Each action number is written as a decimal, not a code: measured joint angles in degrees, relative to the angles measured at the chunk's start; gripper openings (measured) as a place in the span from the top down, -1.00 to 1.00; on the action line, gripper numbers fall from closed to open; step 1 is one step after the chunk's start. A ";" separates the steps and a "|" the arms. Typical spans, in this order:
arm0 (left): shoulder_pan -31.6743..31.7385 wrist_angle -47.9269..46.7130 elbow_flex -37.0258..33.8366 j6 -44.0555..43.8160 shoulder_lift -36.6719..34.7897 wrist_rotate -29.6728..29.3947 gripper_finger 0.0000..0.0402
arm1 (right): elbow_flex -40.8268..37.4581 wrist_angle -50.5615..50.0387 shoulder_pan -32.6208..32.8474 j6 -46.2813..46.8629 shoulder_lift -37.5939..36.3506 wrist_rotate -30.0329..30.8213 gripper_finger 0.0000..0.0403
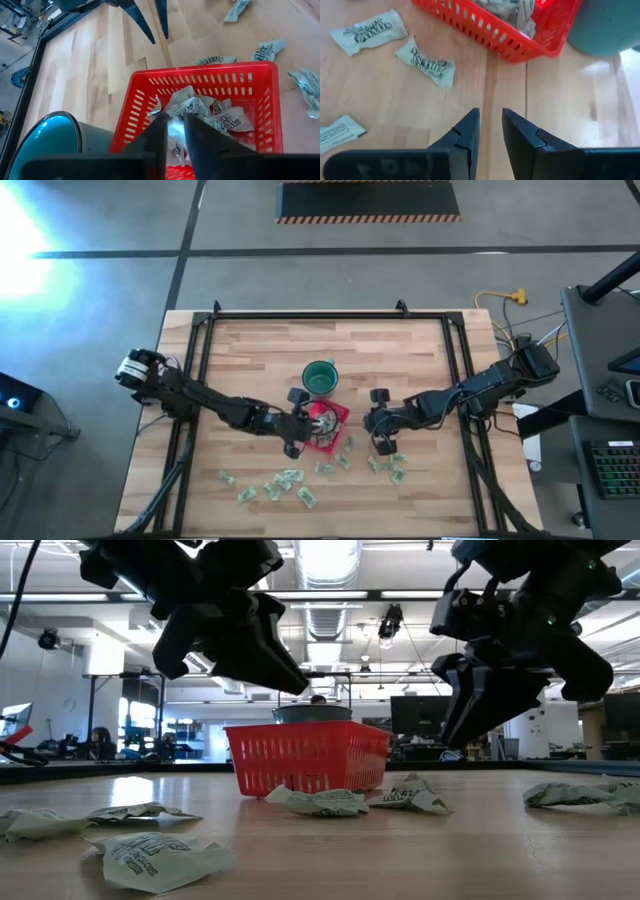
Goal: Pick and place items into bin
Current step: Put the light green stevia packet into the red bin
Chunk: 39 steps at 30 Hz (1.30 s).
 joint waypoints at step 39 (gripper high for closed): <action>-2.78 -3.85 0.85 -1.59 -0.76 -0.02 0.29 | -0.31 7.21 8.63 9.40 3.35 -17.38 0.54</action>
